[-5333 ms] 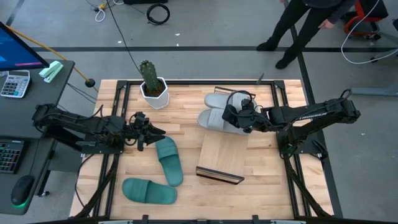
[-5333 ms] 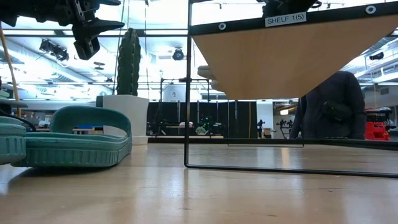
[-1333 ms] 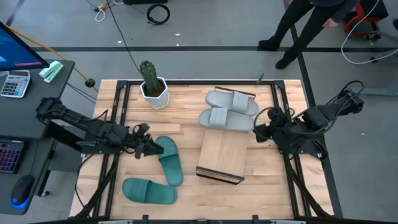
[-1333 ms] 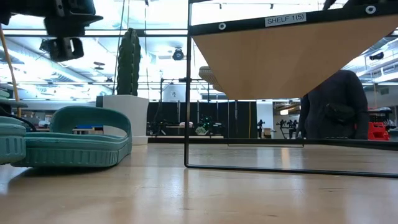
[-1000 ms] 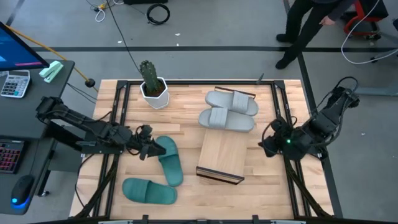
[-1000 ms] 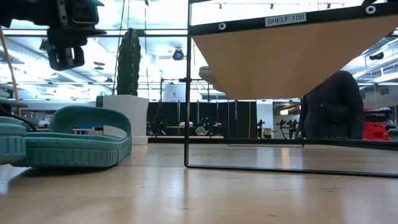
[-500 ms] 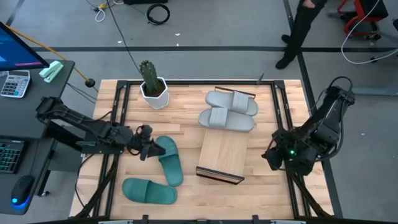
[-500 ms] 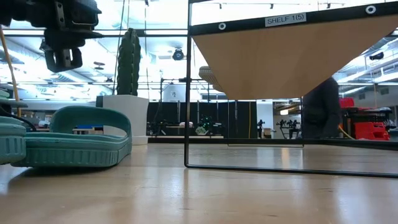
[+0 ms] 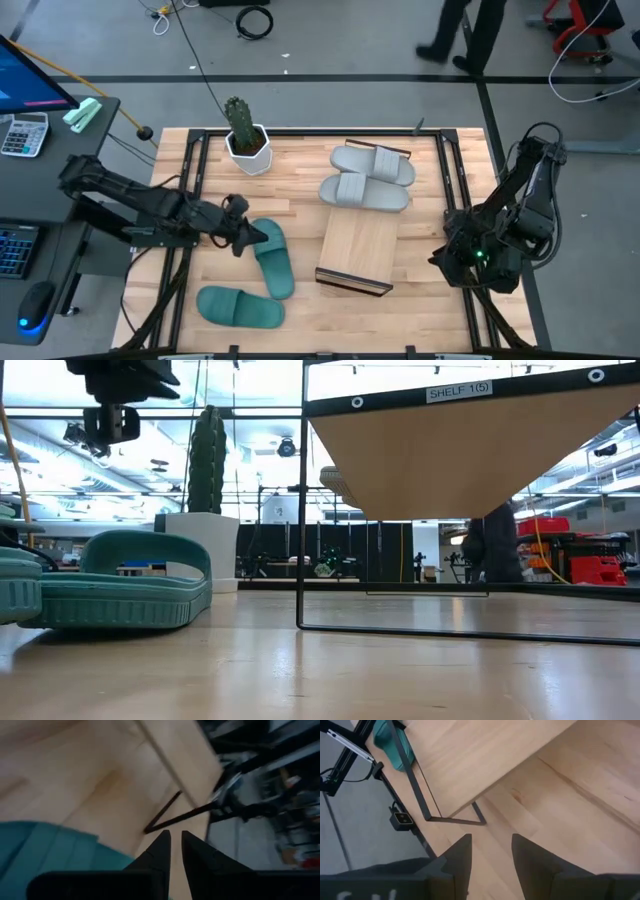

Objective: Pick and place slides into the shelf
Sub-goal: Put the bottom green slide on the shelf

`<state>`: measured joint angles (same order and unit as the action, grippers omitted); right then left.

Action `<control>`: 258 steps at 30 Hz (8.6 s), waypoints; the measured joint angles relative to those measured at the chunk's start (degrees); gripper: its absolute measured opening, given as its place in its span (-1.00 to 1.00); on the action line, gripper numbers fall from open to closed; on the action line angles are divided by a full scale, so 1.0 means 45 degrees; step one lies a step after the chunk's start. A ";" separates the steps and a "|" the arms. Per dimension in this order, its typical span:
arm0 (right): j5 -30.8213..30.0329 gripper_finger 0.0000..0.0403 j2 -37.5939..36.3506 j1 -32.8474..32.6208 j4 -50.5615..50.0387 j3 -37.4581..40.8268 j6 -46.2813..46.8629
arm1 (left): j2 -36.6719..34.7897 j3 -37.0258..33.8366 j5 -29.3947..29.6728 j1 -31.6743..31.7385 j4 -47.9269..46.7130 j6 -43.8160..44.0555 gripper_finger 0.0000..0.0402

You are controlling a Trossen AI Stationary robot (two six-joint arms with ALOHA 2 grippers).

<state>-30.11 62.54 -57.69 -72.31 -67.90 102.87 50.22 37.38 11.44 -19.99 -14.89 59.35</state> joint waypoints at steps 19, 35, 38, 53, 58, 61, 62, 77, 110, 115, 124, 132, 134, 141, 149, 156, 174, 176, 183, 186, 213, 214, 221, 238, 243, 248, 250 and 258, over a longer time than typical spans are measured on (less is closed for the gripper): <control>-0.0023 -0.27 0.0034 0.0005 -0.0121 0.0005 -0.1721 | 0.3686 0.2674 -0.4998 -0.1048 -0.1495 0.3330 -0.25; -0.0412 -0.27 0.0034 0.0005 -0.0729 0.0005 -0.3171 | 0.2260 0.3335 0.4371 -0.6428 -0.6207 1.1855 -0.59; -0.0414 -0.27 0.0033 0.0005 -0.0799 0.0005 -0.3287 | 0.2428 0.3008 0.4825 -0.7446 -0.6991 1.4091 -0.65; -0.0524 -0.27 0.0029 0.0005 -0.0782 0.0005 -0.2504 | 0.3011 0.2978 0.9956 -0.8352 -0.7075 1.4116 -0.66; -0.0524 -0.27 0.0029 0.0005 -0.0772 0.0005 -0.2100 | 0.3011 0.2978 1.0962 -0.8399 -0.7007 1.3699 -0.79; -0.0524 -0.27 0.0029 0.0005 -0.0747 0.0005 -0.2094 | 0.3082 0.2978 1.0981 -0.8497 -0.6995 1.3753 -0.90; -0.0528 -0.27 0.0029 0.0005 -0.0724 0.0005 -0.2089 | 0.3131 0.2978 1.0975 -0.8580 -0.6989 1.3904 -0.93; -0.0532 -0.27 0.0029 0.0005 -0.0524 0.0007 -0.2092 | 0.5794 0.2974 1.1279 -0.9534 -0.4826 1.5402 -0.97; -0.1764 -0.27 0.0227 0.0974 0.2568 0.0010 -0.0414 | 0.5333 0.3134 0.2199 -1.2480 -0.7947 1.5382 -0.87; -0.1757 -0.27 0.0876 0.1437 0.3668 0.0010 -0.0423 | 0.5332 0.3133 0.0922 -1.2478 -0.9727 1.5348 -0.86; -0.1722 -0.27 0.2247 0.1714 0.5363 0.0010 -0.0438 | 0.4855 0.1457 0.1596 -1.2255 -0.7030 1.5331 -0.54; -0.1725 -0.27 0.2605 0.1821 0.6187 0.0010 -0.0443 | 0.3207 -0.0649 0.3790 -1.2152 -0.3917 1.5234 -0.25; -0.1748 -0.27 0.2603 0.1895 0.6335 0.0010 -0.0448 | 0.2930 -0.0902 0.3788 -1.2152 -0.3932 1.5227 -0.20; -0.1735 -0.27 0.2584 0.2053 0.6592 0.0010 -0.0550 | 0.2739 -0.1441 0.3743 -1.2017 -0.3500 1.5208 -0.11; -0.1735 -0.27 0.2579 0.2076 0.6611 0.0010 -0.0564 | 0.2747 -0.2247 0.3453 -1.1394 -0.1606 1.4330 -0.04; -0.1735 -0.27 0.2579 0.2074 0.6713 0.0010 -0.0560 | 0.2747 -0.2816 0.2671 -1.0958 -0.0588 1.3793 -0.06; -0.1738 -0.27 0.2579 0.2404 0.6752 0.0010 -0.0645 | 0.2758 -0.2845 0.3890 -1.0136 -0.0239 1.1738 -0.79; -0.1736 -0.27 0.2579 0.2404 0.6752 0.0010 -0.0694 | 0.2754 -0.2840 0.3980 -1.0142 -0.0213 1.1696 -0.92; -0.1758 -0.27 0.2574 0.2404 0.6733 0.0010 -0.0889 | 0.2754 -0.2840 0.5006 -1.0142 0.0955 1.1585 -0.95; -0.1907 -0.27 0.2574 0.2404 0.6703 0.0010 -0.0908 | 0.2754 -0.2809 0.5481 -1.0110 0.1583 1.1248 -0.95; -0.2001 -0.27 0.2239 0.1587 0.6299 0.0010 -0.1536 | 0.2302 0.3934 0.5624 -0.7594 -0.5670 0.5622 -0.95; -0.2005 -0.27 0.2239 0.1551 0.6281 0.0010 -0.1541 | 0.2302 0.4365 0.5596 -0.7531 -0.6391 0.5611 -0.95; -0.2483 -0.27 0.2239 0.1105 0.6011 0.0010 -0.1677 | 0.2302 0.7134 0.5276 -0.6972 -1.0086 0.4539 -0.95; -0.4069 -0.27 0.2239 0.0845 0.4993 0.0010 -0.1776 | 0.2921 1.0456 0.1520 -0.2788 -1.1357 -0.0917 -0.95; -0.4076 -0.27 0.2044 0.0845 0.4472 0.0010 -0.1508 | 0.3565 1.1329 0.0175 -0.1276 -1.1362 -0.2829 -0.95; -0.4280 -0.27 0.1631 0.0845 0.4338 0.0010 -0.1730 | 0.4240 1.2718 -0.0945 0.0136 -1.1888 -0.4707 -0.95; -0.4356 -0.27 0.1457 0.0845 0.4339 0.0010 -0.1908 | 0.4626 1.3526 -0.1226 0.0680 -1.2647 -0.5408 -0.95; -0.4434 -0.27 0.1219 0.0850 0.3953 0.0009 -0.2595 | 0.6341 1.6021 -0.3052 0.2588 -1.4507 -0.8108 -0.95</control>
<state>-50.07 68.03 -53.87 -54.53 -67.86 91.20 78.75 109.48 -2.30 -8.34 -80.17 22.87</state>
